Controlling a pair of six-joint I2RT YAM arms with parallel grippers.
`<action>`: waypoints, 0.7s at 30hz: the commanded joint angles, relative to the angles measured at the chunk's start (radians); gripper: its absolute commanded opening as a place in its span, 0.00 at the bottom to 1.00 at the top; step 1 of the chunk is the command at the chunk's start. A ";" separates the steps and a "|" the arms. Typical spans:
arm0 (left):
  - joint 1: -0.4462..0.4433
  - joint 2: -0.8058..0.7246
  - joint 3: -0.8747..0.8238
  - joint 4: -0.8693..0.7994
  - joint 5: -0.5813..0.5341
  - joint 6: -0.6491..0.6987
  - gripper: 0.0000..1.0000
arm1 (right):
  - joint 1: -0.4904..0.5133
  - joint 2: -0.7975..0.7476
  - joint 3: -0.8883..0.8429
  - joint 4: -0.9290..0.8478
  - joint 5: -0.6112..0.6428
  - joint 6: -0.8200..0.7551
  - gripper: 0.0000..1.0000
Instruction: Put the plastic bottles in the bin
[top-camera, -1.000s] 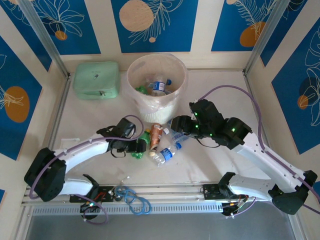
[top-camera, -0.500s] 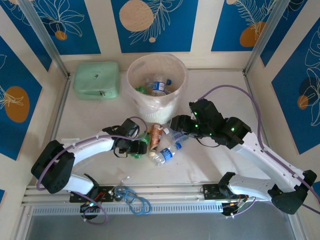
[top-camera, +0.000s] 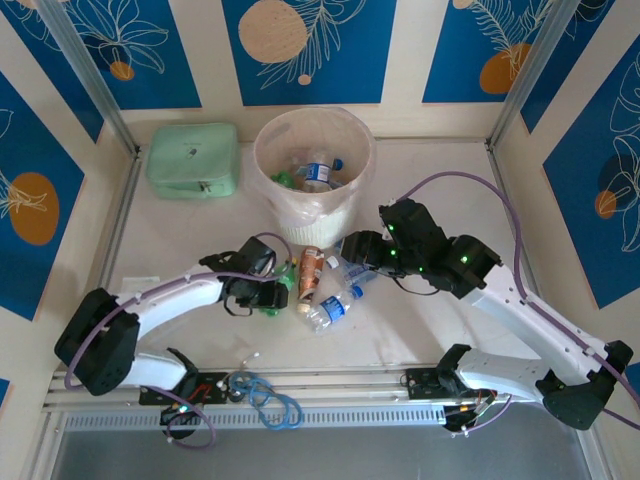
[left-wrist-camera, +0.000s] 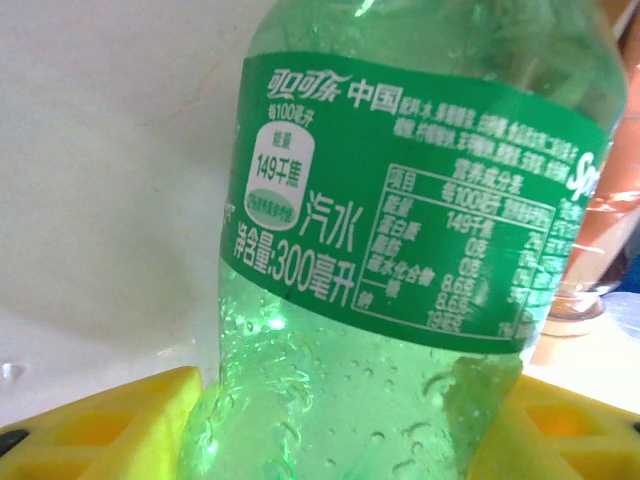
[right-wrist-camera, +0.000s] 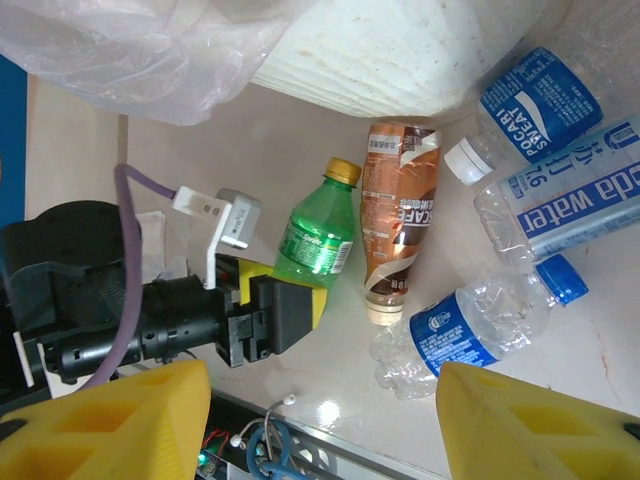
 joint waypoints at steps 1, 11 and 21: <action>-0.011 -0.034 0.003 -0.044 -0.009 0.013 0.59 | -0.008 -0.025 -0.010 0.014 -0.016 0.014 0.61; -0.024 -0.172 0.039 -0.142 -0.004 0.039 0.56 | -0.055 -0.036 0.027 0.023 -0.084 0.001 0.62; -0.075 -0.275 0.141 -0.097 0.200 0.117 0.52 | -0.147 0.024 0.075 0.115 -0.316 0.007 0.59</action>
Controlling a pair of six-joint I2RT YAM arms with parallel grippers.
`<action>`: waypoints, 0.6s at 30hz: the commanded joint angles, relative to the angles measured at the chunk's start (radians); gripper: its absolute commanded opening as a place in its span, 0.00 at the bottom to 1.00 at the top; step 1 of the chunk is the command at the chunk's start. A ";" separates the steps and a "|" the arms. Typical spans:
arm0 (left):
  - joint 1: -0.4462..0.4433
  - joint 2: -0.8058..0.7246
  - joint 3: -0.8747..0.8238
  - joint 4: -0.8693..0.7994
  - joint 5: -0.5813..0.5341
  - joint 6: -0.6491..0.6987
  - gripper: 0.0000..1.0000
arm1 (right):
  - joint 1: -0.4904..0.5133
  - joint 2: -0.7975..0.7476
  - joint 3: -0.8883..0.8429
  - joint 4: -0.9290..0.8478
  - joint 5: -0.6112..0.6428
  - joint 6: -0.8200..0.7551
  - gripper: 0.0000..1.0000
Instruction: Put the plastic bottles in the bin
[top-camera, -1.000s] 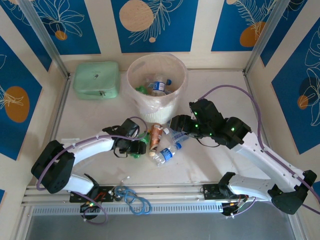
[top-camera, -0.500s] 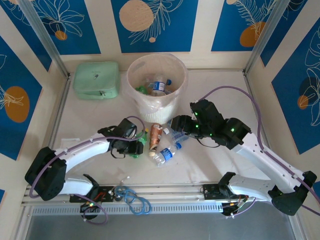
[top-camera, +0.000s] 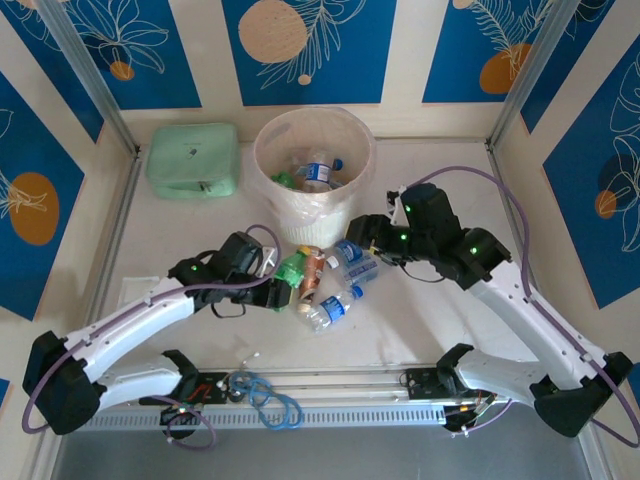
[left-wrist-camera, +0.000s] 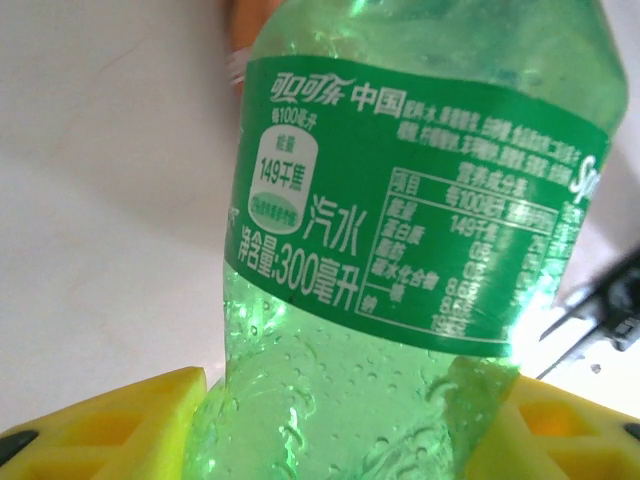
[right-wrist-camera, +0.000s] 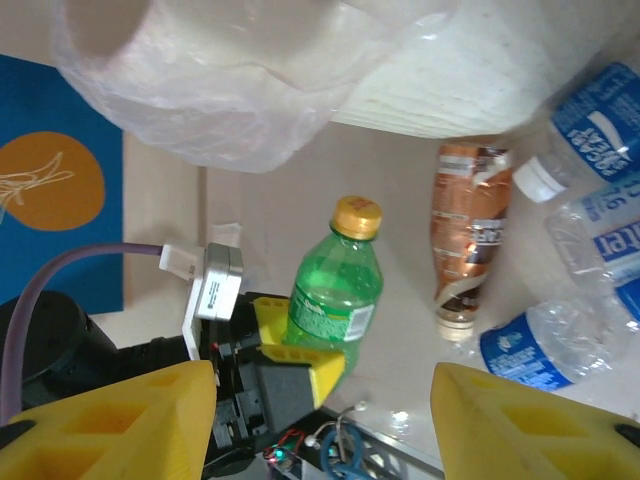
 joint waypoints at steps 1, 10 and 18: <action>-0.030 -0.019 0.073 0.016 0.097 0.057 0.52 | -0.001 0.026 0.057 0.029 -0.100 -0.006 0.58; -0.091 -0.034 0.153 0.062 0.129 0.131 0.53 | -0.019 0.050 0.047 0.011 -0.094 -0.015 0.58; -0.102 -0.065 0.162 0.113 0.149 0.149 0.55 | -0.041 0.066 0.031 0.034 -0.149 -0.022 0.58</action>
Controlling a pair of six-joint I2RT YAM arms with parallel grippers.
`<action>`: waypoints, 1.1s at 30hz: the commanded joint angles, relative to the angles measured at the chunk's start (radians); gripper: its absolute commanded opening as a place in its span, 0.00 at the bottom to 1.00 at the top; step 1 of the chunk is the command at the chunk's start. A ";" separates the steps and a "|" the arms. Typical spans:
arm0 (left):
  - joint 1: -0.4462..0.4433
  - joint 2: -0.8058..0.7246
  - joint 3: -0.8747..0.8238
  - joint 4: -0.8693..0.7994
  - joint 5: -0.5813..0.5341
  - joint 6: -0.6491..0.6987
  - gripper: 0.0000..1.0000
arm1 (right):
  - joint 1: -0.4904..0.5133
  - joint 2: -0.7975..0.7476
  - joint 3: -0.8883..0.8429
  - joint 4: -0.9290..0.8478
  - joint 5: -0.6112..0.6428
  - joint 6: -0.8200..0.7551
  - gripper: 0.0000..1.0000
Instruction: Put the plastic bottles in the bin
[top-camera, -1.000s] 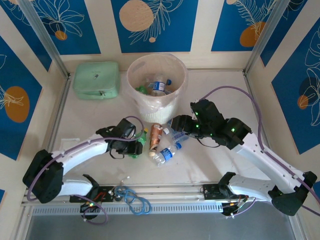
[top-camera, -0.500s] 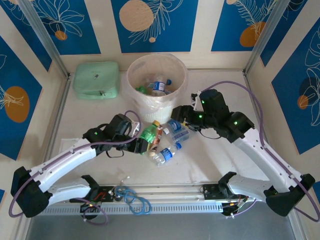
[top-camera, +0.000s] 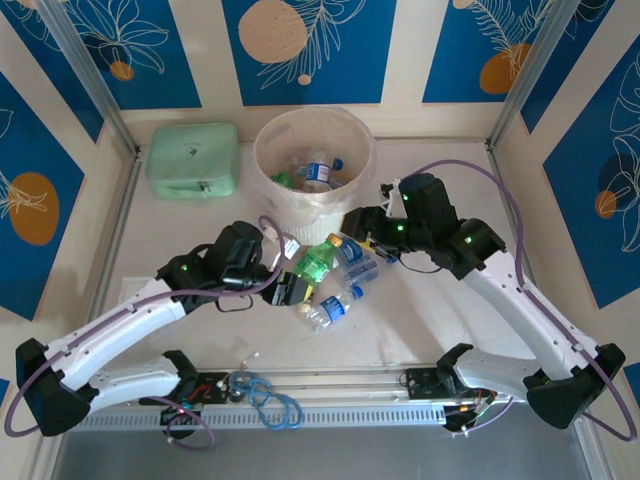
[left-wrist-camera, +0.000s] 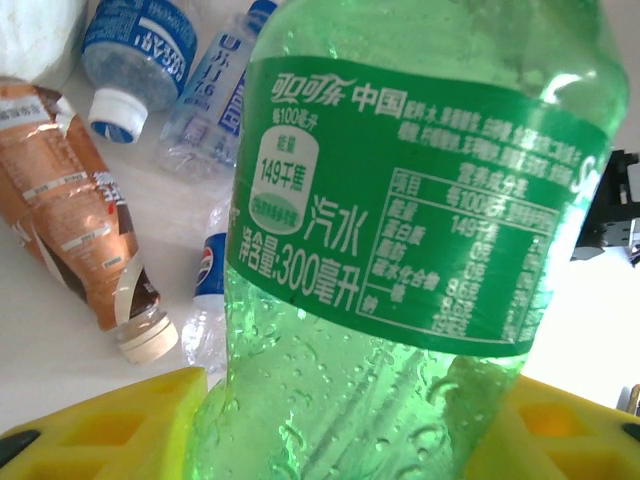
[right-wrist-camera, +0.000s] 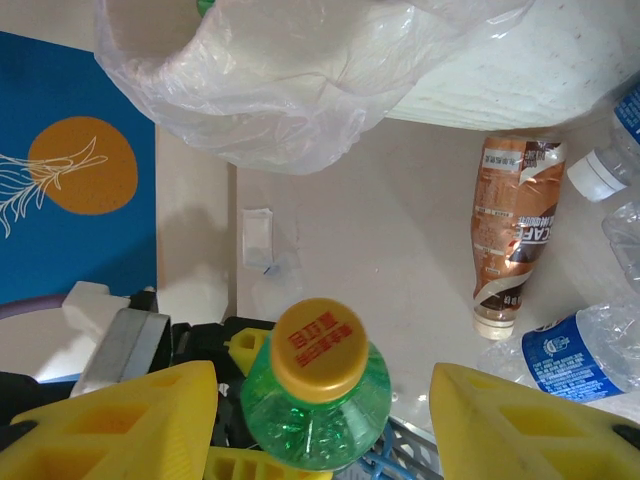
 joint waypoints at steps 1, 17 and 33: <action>-0.011 -0.022 0.029 0.049 0.037 0.034 0.55 | -0.004 0.017 -0.002 0.015 -0.053 -0.021 0.57; -0.012 -0.003 0.039 0.060 0.051 0.042 0.56 | 0.064 0.061 0.013 0.036 -0.029 -0.018 0.49; -0.013 -0.013 0.046 0.045 -0.003 0.033 0.81 | 0.074 0.045 0.014 0.015 0.012 -0.026 0.21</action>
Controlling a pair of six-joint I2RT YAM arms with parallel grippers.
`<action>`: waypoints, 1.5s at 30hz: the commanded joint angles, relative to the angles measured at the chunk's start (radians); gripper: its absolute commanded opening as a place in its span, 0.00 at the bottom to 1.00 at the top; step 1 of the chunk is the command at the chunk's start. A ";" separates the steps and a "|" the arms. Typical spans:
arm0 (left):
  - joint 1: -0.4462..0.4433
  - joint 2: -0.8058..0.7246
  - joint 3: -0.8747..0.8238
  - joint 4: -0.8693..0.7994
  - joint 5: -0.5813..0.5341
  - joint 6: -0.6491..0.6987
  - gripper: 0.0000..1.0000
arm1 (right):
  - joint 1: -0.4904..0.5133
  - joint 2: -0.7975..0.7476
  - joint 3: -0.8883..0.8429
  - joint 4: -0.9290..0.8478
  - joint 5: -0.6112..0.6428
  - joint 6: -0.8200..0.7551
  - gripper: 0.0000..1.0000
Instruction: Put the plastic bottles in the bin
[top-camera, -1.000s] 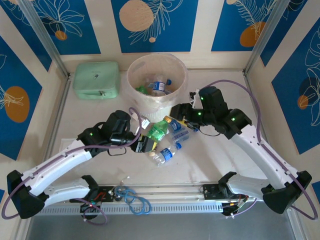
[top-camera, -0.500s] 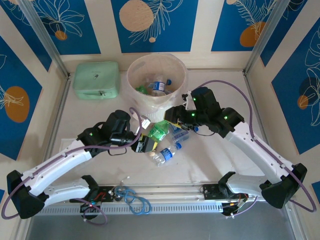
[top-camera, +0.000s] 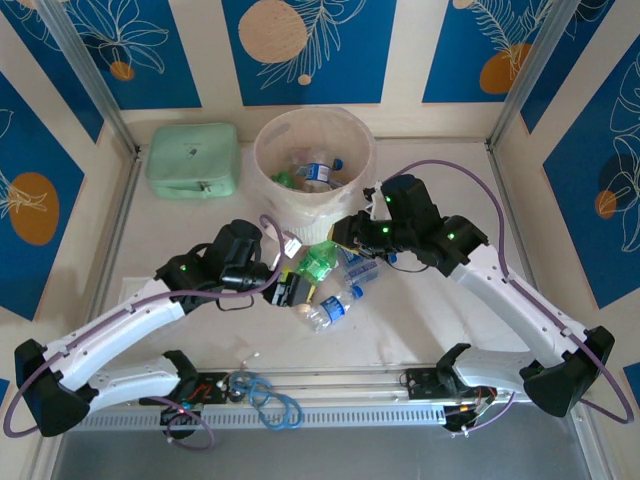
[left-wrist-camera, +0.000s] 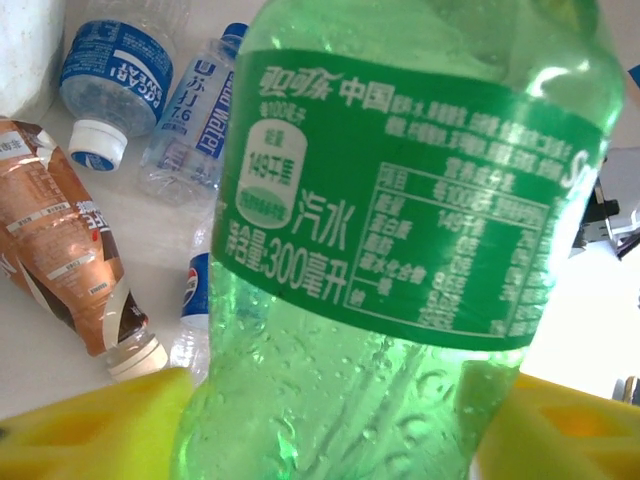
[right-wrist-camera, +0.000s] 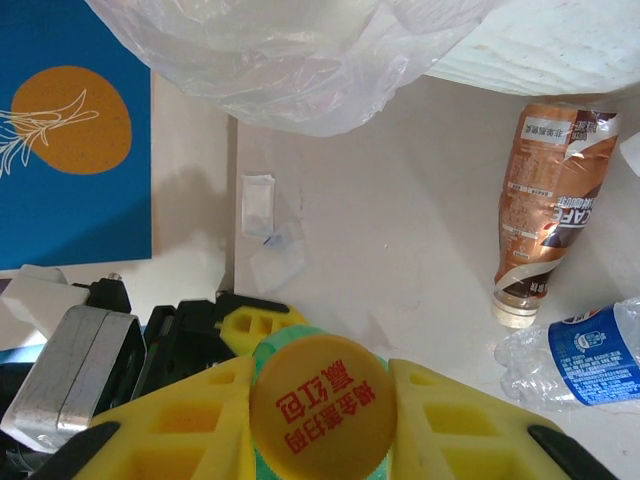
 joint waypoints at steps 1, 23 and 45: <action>-0.010 -0.019 0.039 0.023 -0.031 0.000 0.87 | 0.006 -0.018 0.014 -0.022 0.022 -0.014 0.20; 0.066 -0.116 0.158 -0.172 -0.536 -0.202 1.00 | 0.003 -0.133 0.134 -0.135 0.153 -0.069 0.18; 0.185 -0.137 -0.011 -0.158 -0.379 -0.324 0.88 | -0.164 0.275 0.730 -0.107 0.083 -0.152 0.17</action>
